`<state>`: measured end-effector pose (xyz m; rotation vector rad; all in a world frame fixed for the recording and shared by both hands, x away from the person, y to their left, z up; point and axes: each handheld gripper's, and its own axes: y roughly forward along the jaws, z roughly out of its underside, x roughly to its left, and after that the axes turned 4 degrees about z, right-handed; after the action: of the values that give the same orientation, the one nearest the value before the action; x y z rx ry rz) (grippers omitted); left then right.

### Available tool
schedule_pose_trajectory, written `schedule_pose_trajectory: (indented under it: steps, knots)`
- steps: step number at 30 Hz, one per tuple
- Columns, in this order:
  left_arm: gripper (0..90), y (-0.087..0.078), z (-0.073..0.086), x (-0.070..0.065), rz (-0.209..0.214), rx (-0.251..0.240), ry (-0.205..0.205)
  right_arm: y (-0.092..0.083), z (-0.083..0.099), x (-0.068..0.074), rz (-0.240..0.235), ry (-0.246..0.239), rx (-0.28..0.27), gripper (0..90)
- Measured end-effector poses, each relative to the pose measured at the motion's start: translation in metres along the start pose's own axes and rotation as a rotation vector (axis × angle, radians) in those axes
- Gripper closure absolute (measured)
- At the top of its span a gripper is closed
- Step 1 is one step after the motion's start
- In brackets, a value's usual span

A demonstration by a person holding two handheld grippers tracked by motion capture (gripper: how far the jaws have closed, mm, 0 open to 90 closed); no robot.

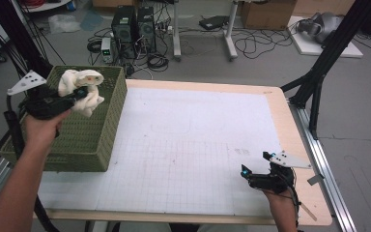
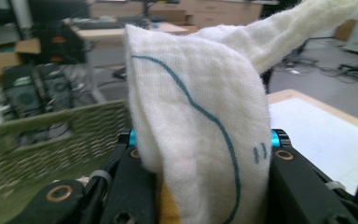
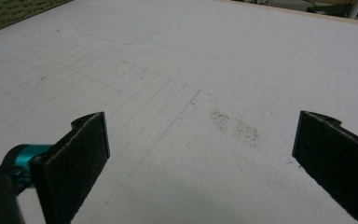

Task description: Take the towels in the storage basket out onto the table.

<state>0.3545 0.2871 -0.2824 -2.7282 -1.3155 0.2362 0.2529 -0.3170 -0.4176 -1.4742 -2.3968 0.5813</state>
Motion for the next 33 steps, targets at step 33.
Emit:
schedule_pose_trajectory:
  steps: [33]
  knots:
    - [68.9, 0.160, 0.065, -0.170, 0.450, 0.173, 0.053, -0.006, 0.001, -0.005, 0.007, 0.008, -0.015, 2.9]
